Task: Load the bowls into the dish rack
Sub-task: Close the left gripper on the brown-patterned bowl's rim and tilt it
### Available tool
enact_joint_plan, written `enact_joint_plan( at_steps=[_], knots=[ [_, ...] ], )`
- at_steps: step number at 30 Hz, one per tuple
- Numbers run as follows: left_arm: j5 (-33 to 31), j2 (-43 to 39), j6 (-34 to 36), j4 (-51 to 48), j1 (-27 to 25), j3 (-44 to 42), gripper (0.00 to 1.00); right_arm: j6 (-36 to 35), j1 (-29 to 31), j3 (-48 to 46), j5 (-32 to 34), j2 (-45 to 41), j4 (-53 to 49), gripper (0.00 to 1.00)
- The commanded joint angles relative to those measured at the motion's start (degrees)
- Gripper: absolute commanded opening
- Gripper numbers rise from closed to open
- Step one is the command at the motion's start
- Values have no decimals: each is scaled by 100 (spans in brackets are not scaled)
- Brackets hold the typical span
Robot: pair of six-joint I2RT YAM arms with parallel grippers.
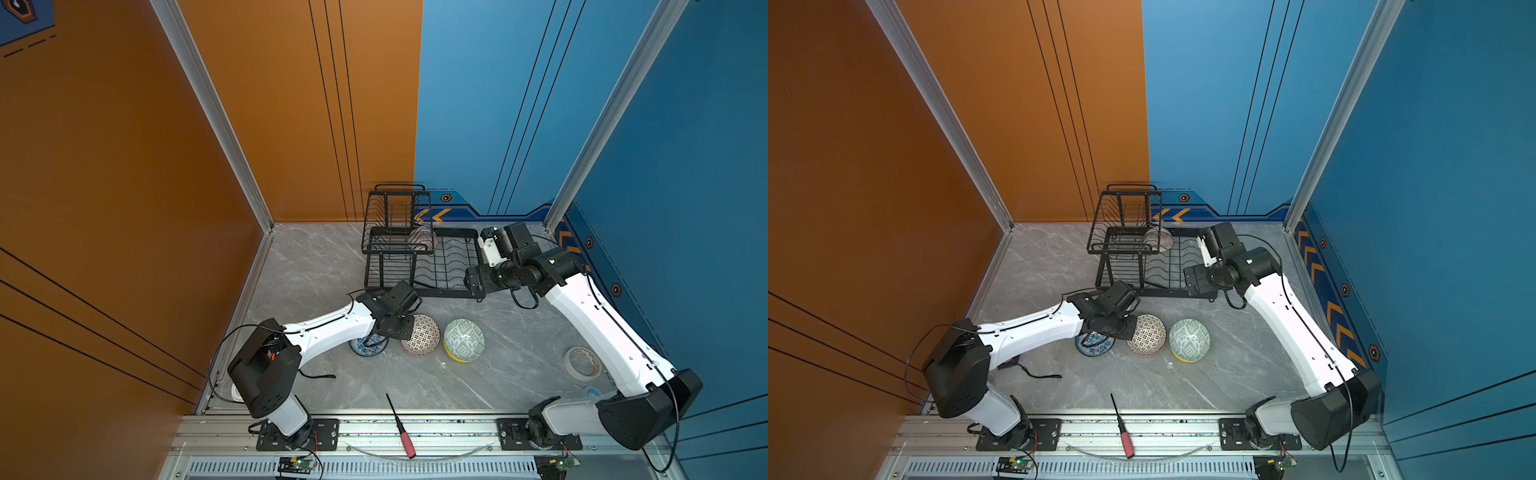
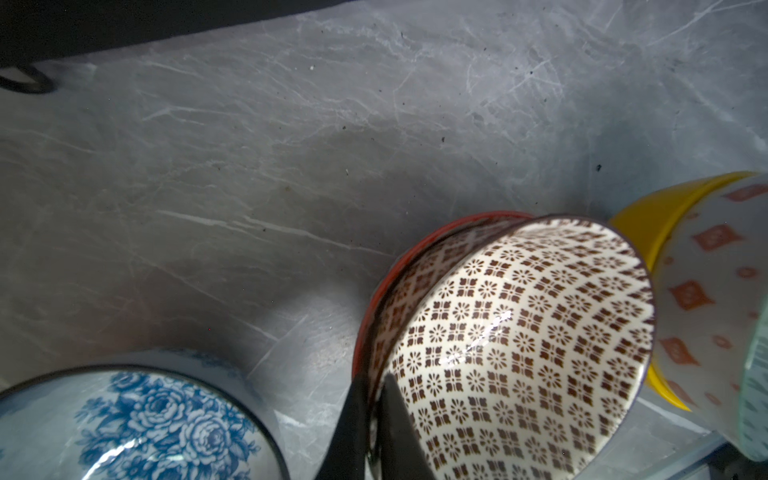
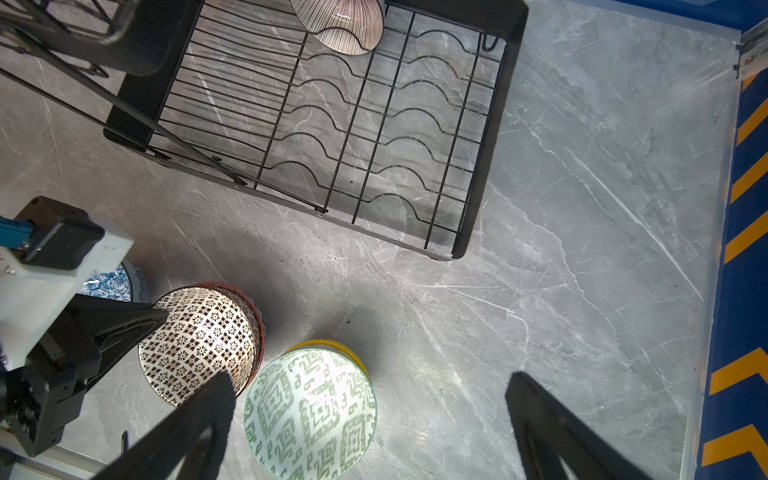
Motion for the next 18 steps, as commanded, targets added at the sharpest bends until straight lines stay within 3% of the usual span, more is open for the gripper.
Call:
enact_joint_plan(
  at_steps=[1,5,18],
  knots=[
    [-55,58,17,-171,-106,159,4,-112,-15,-60,90,-65,-90,100],
    [-92,55,25,-260,-106,238,0,-126,-19,-63,77,-51,-66,100],
    [-412,96,113,-637,-144,511,0,-128,-28,-110,33,-35,18,100]
  ],
)
